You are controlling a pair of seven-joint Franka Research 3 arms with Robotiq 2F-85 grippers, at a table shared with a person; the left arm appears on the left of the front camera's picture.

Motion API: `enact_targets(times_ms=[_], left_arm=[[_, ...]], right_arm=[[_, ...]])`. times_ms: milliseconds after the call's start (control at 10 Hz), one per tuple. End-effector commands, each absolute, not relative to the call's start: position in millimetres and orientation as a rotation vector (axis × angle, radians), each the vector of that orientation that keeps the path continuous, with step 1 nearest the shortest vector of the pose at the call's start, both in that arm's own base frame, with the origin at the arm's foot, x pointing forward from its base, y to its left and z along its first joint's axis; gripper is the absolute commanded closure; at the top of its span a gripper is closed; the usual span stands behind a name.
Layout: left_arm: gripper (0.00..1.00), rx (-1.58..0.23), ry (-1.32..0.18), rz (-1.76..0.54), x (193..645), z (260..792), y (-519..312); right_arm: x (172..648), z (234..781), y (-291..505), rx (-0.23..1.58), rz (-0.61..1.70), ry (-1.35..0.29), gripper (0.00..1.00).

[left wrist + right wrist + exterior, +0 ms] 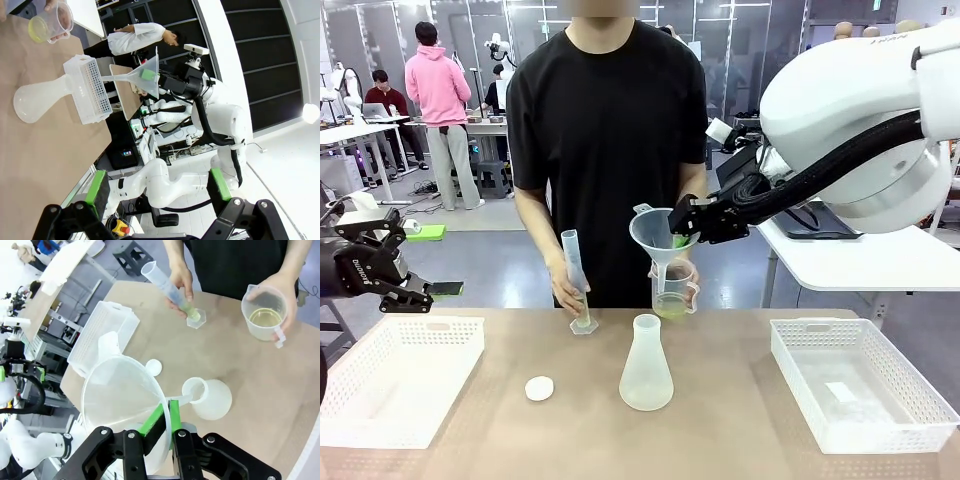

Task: Prepare the solutions needed for the experiment.
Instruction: Pick up the Plastic Funnel and insert it into the Big flask.

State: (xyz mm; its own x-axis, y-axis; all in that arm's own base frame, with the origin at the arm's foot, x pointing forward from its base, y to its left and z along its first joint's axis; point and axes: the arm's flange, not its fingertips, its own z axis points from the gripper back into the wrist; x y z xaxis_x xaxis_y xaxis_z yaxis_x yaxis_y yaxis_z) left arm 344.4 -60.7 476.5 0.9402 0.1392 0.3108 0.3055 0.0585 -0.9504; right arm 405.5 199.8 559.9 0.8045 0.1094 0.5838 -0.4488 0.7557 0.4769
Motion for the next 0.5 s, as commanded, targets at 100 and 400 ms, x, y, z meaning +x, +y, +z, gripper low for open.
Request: enact_targets(times_ms=[100, 400], left_arm=[[0.00, -1.529, -0.357, -0.138, 343.3, 477.6, -60.5], [0.00, -1.529, -0.357, -0.138, 343.3, 477.6, -60.5]], right_arm=[[404.0, 563.5, 204.4, 0.623, 0.318, -0.587, 0.94], [404.1, 562.7, 204.1, 0.635, 0.330, -0.576, 0.94]])
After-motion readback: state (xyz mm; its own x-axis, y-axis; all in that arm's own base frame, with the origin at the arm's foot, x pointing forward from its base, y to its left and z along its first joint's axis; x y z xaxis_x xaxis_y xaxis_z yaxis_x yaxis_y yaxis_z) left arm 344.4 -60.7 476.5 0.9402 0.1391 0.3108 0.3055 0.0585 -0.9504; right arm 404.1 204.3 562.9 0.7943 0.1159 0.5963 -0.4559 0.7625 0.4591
